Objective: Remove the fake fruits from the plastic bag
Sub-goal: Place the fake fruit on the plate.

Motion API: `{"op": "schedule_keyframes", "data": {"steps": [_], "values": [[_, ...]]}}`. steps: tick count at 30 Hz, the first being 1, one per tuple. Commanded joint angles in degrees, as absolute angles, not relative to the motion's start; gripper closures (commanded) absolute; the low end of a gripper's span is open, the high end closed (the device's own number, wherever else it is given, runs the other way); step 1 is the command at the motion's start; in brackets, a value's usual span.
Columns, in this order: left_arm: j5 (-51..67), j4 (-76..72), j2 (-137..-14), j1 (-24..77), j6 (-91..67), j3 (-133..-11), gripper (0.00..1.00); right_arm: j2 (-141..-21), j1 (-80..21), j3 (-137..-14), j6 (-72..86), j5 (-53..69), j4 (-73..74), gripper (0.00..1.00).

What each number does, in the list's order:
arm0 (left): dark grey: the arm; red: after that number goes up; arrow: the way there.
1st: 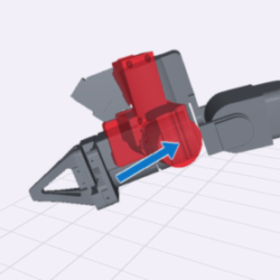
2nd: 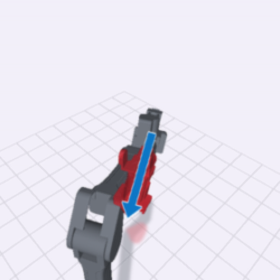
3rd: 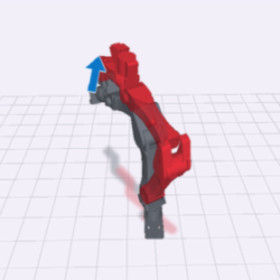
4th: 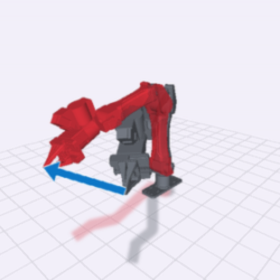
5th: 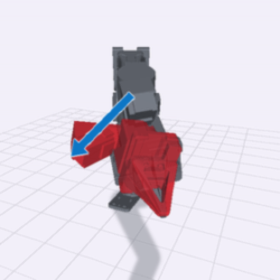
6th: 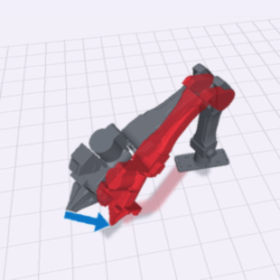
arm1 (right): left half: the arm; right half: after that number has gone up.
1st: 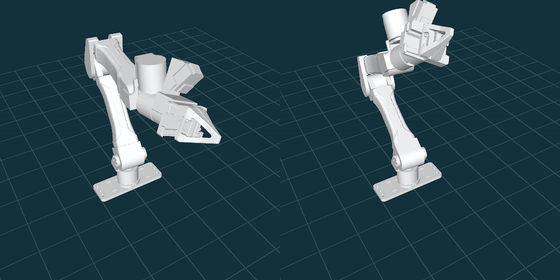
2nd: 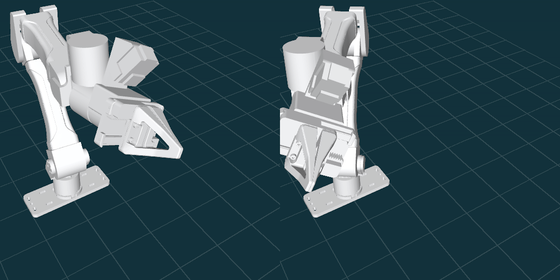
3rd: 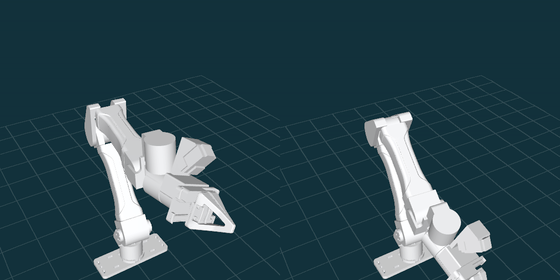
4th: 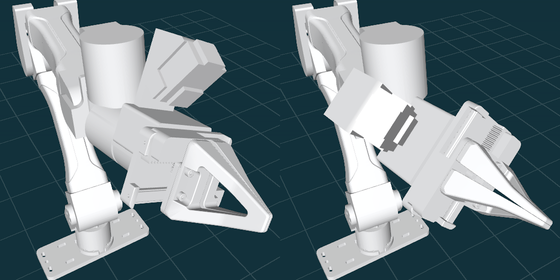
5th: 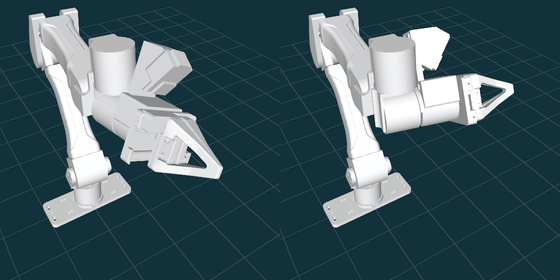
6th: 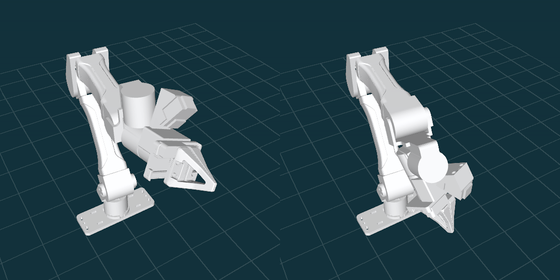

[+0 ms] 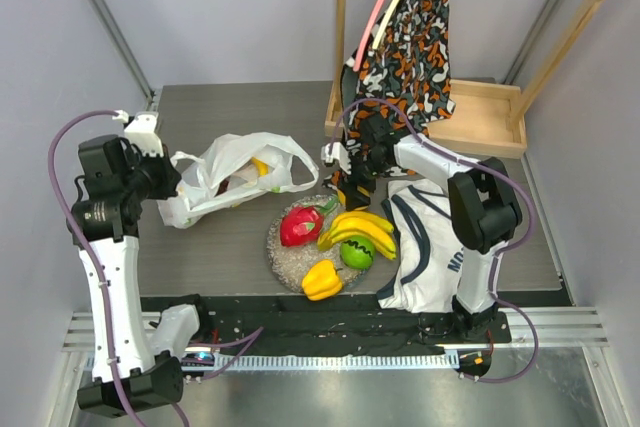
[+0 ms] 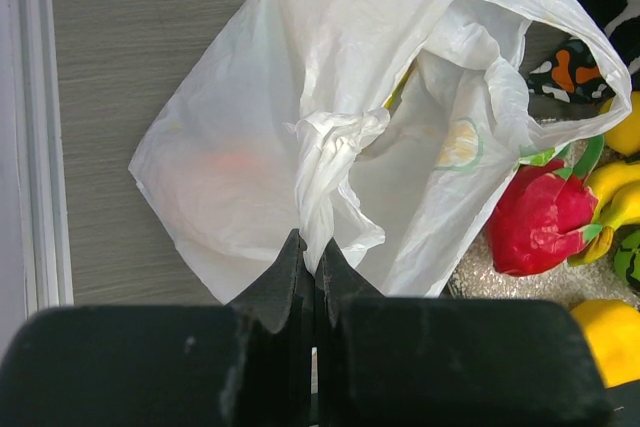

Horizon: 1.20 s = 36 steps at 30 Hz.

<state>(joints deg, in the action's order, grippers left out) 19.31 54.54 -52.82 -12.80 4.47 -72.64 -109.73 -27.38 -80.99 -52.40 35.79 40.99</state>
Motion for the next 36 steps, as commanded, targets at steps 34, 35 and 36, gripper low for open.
{"op": "schedule_keyframes", "data": {"steps": [34,35,36], "values": [[23.7,52.4,-51.5,-14.7,3.0,-71.2,1.0,-100.4,-30.8,-93.2,-53.1,48.2,48.7,0.0],[23.9,52.4,-51.4,-14.7,2.9,-71.1,1.0,-99.8,-30.9,-93.9,-50.8,48.9,47.6,0.0],[24.3,52.6,-51.2,-14.7,2.8,-70.9,1.0,-99.2,-31.2,-95.0,-48.5,50.1,44.7,0.0]]}}
